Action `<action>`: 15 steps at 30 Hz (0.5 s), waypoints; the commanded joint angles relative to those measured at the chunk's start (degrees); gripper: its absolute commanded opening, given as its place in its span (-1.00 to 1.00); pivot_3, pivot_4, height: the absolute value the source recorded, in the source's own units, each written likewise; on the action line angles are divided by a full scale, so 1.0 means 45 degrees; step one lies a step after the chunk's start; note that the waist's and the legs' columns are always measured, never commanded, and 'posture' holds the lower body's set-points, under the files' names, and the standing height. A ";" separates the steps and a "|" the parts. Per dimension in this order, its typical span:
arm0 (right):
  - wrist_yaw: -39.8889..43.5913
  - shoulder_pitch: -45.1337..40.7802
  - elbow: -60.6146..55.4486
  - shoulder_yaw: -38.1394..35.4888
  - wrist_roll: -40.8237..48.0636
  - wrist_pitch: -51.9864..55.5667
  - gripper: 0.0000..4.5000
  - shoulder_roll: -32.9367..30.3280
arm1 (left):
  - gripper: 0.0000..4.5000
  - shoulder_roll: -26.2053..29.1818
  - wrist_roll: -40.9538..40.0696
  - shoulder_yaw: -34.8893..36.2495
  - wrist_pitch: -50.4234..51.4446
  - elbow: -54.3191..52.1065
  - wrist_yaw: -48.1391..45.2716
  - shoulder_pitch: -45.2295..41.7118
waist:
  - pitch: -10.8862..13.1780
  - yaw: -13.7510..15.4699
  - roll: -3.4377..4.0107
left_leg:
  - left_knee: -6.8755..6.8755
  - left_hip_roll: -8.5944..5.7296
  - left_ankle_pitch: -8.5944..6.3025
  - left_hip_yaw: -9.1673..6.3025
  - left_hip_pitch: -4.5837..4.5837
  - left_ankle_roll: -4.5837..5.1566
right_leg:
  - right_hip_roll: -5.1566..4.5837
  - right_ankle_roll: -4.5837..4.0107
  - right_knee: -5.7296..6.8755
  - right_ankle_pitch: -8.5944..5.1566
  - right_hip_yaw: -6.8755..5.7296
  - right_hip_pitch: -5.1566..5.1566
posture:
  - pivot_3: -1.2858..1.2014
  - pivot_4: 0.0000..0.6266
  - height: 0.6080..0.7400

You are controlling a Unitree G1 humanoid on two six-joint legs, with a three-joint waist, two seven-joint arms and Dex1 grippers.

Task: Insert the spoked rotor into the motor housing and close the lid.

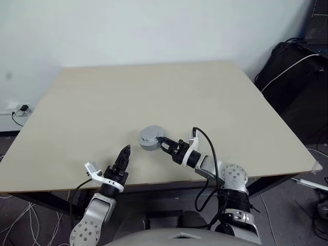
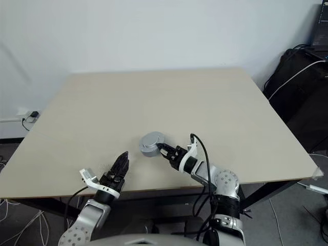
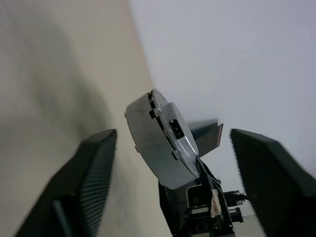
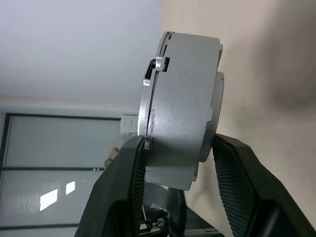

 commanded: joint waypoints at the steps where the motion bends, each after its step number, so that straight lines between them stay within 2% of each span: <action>1: 0.0519 -0.0027 -0.0718 0.0410 0.0877 -0.0023 -0.21 0.0996 | 1.00 -0.1150 -0.0866 -0.0262 0.0051 -0.0069 -0.0097 -0.0096 | 0.0000 0.0002 0.0000 | 0.0000 0.0000 0.0000 0.0002 0.0000 0.0000 | 0.0004 0.0003 0.0000 -0.0002 0.0000 0.0001 | 0.03 -1.00 1.00; 15: 0.0264 0.0167 -0.1249 0.1074 0.1993 0.1246 -0.21 0.0620 | 1.00 -0.1201 -0.1398 -0.0680 0.0016 0.0610 -0.0125 -0.0414 | 0.0001 0.0005 -0.0003 | 0.0002 -0.0001 0.0000 0.0006 0.0001 0.0000 | 0.0010 -0.0036 0.0000 0.0000 0.0003 0.0003 | 0.03 -1.00 1.00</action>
